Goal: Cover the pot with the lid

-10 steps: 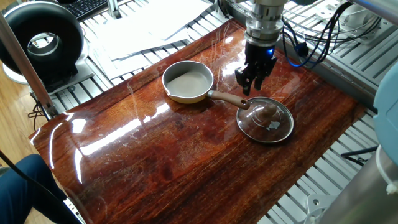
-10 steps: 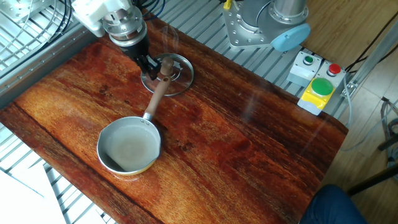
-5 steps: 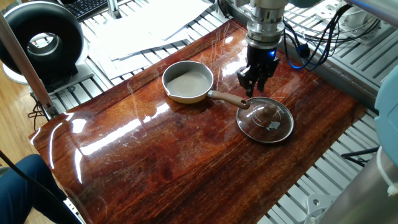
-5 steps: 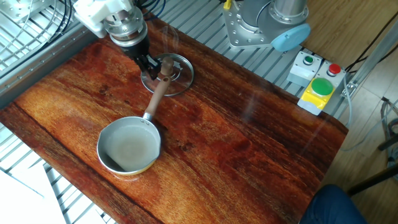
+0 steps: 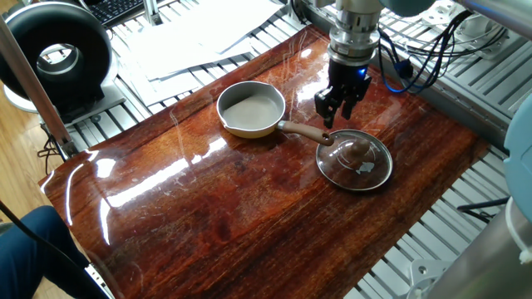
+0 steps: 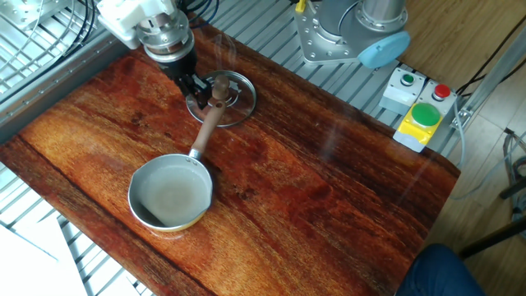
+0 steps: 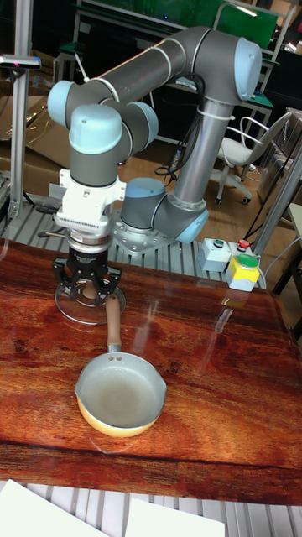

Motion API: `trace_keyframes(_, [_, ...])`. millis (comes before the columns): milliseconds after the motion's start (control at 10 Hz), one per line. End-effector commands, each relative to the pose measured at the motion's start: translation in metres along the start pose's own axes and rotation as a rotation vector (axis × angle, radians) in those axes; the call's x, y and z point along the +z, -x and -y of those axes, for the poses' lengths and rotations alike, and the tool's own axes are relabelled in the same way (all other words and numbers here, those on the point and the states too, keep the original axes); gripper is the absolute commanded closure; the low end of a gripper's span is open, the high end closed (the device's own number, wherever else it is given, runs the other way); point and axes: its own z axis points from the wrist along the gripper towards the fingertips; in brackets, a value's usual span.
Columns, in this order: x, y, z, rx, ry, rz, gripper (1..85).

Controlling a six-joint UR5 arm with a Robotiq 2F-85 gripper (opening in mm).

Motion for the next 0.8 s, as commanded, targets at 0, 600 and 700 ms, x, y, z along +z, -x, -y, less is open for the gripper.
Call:
trace_keyframes(0, [0.003,-0.010,0.005,0.033,0.011,-0.005,34.3])
trace_keyframes(600, [0.011,-0.030,-0.001,0.101,-0.013,-0.002,33.7])
trace_keyframes(700, [0.012,-0.032,0.000,0.103,-0.018,0.000,33.7])
